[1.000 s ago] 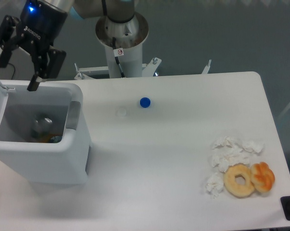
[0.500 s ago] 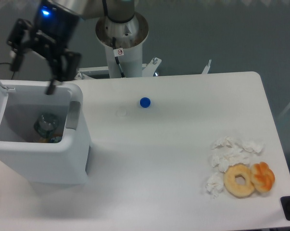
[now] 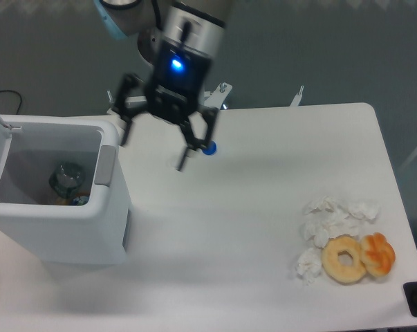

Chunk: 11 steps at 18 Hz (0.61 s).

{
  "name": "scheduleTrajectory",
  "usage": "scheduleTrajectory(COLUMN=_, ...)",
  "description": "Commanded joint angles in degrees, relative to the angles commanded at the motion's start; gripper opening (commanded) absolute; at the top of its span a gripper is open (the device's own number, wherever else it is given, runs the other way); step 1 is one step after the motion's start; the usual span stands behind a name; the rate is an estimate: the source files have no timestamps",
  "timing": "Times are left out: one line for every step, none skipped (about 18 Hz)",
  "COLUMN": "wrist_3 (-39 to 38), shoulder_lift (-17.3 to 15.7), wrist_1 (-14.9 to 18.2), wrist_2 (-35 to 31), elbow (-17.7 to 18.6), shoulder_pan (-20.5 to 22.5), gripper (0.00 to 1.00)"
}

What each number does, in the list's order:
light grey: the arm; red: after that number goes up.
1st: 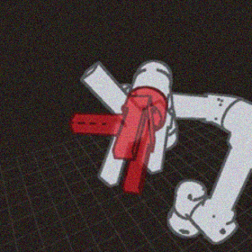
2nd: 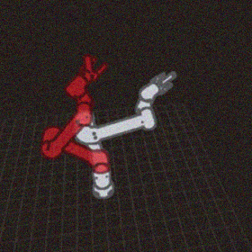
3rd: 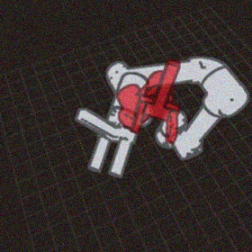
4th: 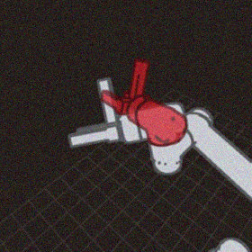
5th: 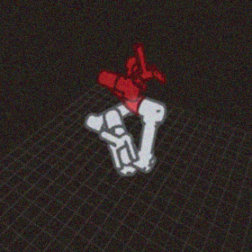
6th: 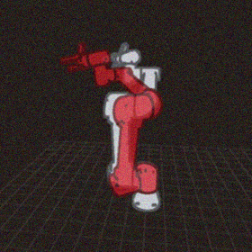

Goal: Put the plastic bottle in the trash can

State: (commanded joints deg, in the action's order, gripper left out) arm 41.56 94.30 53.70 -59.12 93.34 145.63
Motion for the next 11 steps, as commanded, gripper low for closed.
scheduleTrajectory(wrist_3=1.1, shoulder_lift=0.7, wrist_1=0.0, wrist_2=-2.6, elbow=0.0, shoulder_pan=0.1, gripper=1.00)
scheduleTrajectory(wrist_3=2.1, shoulder_lift=1.0, wrist_1=0.0, wrist_2=-4.7, elbow=-0.2, shoulder_pan=0.1, gripper=1.00)
scheduleTrajectory(wrist_3=3.0, shoulder_lift=1.0, wrist_1=0.1, wrist_2=-6.5, elbow=-0.3, shoulder_pan=0.0, gripper=1.00)
scheduleTrajectory(wrist_3=3.7, shoulder_lift=1.1, wrist_1=0.2, wrist_2=-8.3, elbow=-0.8, shoulder_pan=-0.1, gripper=1.00)
scheduleTrajectory(wrist_3=4.6, shoulder_lift=1.6, wrist_1=0.2, wrist_2=-10.7, elbow=-0.9, shoulder_pan=-0.2, gripper=1.00)
scheduleTrajectory(wrist_3=5.2, shoulder_lift=1.8, wrist_1=0.2, wrist_2=-13.9, elbow=-0.8, shoulder_pan=-0.3, gripper=1.00)
scheduleTrajectory(wrist_3=5.6, shoulder_lift=1.8, wrist_1=0.3, wrist_2=-16.4, elbow=-0.8, shoulder_pan=-0.5, gripper=1.00)
scheduleTrajectory(wrist_3=5.9, shoulder_lift=1.8, wrist_1=0.3, wrist_2=-17.7, elbow=-0.5, shoulder_pan=-0.9, gripper=1.00)
scheduleTrajectory(wrist_3=6.5, shoulder_lift=2.0, wrist_1=0.3, wrist_2=-18.0, elbow=-0.4, shoulder_pan=-1.3, gripper=1.00)
scheduleTrajectory(wrist_3=7.1, shoulder_lift=2.0, wrist_1=0.4, wrist_2=-18.1, elbow=-0.4, shoulder_pan=-1.3, gripper=1.00)
scheduleTrajectory(wrist_3=7.4, shoulder_lift=2.0, wrist_1=0.5, wrist_2=-18.1, elbow=-0.4, shoulder_pan=-1.3, gripper=1.00)
